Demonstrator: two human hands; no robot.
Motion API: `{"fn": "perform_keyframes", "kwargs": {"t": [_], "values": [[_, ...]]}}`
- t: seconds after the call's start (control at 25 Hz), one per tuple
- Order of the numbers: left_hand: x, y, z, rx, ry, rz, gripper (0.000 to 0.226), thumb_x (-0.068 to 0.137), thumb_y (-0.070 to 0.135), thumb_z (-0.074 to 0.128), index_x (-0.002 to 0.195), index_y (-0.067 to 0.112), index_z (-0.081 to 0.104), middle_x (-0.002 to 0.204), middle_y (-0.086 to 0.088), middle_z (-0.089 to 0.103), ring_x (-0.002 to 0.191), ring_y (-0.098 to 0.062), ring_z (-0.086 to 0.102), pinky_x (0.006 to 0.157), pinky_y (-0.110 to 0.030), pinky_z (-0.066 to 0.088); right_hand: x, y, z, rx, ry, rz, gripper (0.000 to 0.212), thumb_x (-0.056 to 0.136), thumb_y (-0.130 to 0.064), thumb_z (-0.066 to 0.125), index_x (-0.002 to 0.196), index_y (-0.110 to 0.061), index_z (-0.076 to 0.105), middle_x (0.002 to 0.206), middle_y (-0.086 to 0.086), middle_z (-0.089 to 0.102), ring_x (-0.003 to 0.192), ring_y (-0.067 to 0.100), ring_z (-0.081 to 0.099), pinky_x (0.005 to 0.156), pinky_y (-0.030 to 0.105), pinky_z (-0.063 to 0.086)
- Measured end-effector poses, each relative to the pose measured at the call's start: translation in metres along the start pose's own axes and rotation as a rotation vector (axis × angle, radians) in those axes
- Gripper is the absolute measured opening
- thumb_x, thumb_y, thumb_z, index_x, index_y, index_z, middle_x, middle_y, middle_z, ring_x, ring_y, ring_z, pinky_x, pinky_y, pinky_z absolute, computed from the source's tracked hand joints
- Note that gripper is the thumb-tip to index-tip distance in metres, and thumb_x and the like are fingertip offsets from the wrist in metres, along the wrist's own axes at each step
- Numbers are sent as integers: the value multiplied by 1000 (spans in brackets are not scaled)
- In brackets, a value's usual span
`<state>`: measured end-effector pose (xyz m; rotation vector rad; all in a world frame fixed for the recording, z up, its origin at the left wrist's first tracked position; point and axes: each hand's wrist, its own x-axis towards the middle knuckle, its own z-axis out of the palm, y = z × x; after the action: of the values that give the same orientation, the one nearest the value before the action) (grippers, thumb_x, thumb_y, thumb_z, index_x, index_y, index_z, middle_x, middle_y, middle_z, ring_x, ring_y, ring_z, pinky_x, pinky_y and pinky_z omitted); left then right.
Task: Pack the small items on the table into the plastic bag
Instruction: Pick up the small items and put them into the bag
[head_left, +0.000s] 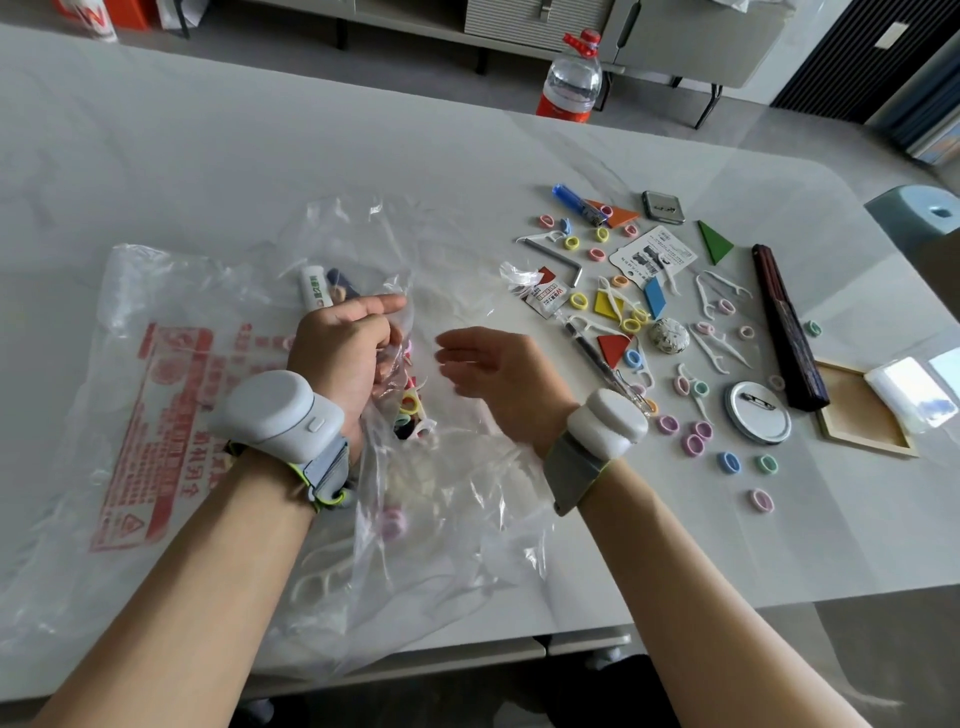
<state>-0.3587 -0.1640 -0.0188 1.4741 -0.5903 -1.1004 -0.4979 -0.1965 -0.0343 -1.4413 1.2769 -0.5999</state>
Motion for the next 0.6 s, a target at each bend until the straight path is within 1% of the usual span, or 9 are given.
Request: {"fn": "perform_keyframes", "kwargs": {"t": [0.04,0.12,0.2,0.28,0.36,0.4,0.52,0.6], "values": [[-1,0,1,-16,-7,-5,40,78,-9,38,97,8,68,45,5,49,35,-9,32,38,-15,22,-1,5,-8,-163,93,-52,26,86,-5,62,110,-14,68,101,7,72,89,18,66,88,41,55],[-1,1,0,-32,2,-11,39,78,-10,38,98,7,68,45,5,48,36,-9,31,37,-14,20,-5,14,-29,-503,260,-107,22,86,-15,63,104,-25,68,95,-3,71,87,14,65,82,36,54],[-2,2,0,-47,8,-14,39,79,-11,38,98,5,67,52,1,49,36,-8,30,36,-14,20,-10,18,-54,-812,407,-52,23,87,-20,60,109,-26,62,106,-2,64,94,17,59,75,33,50],[-3,3,0,-58,-10,-19,39,80,-11,37,101,4,66,58,-3,47,36,-7,30,36,-13,20,-12,25,-77,-1006,503,93,31,88,-24,56,119,-21,55,120,4,56,107,25,54,82,36,48],[-3,3,0,-50,-22,-23,40,80,-12,35,102,3,65,60,-5,46,37,-8,29,36,-13,21,-14,32,-91,-1111,512,242,39,87,-27,54,125,-17,51,127,9,52,115,31,51,90,41,45],[-2,3,1,-46,-24,-24,40,80,-12,35,102,3,65,60,-6,45,37,-9,29,36,-13,20,-14,36,-95,-1137,493,285,39,87,-27,53,124,-15,52,126,9,53,115,32,51,91,41,44],[-3,2,3,-23,-31,-22,41,79,-11,36,101,4,66,60,-7,46,37,-9,29,37,-14,21,-18,39,-99,-1157,457,295,29,88,-27,51,113,-14,60,115,9,58,108,33,54,87,38,45],[-4,2,3,-5,-26,-21,41,78,-11,37,100,6,67,61,-7,48,37,-8,30,37,-15,21,-19,38,-98,-1178,447,279,28,89,-30,52,110,-13,60,113,9,58,107,32,54,86,38,45]]}}
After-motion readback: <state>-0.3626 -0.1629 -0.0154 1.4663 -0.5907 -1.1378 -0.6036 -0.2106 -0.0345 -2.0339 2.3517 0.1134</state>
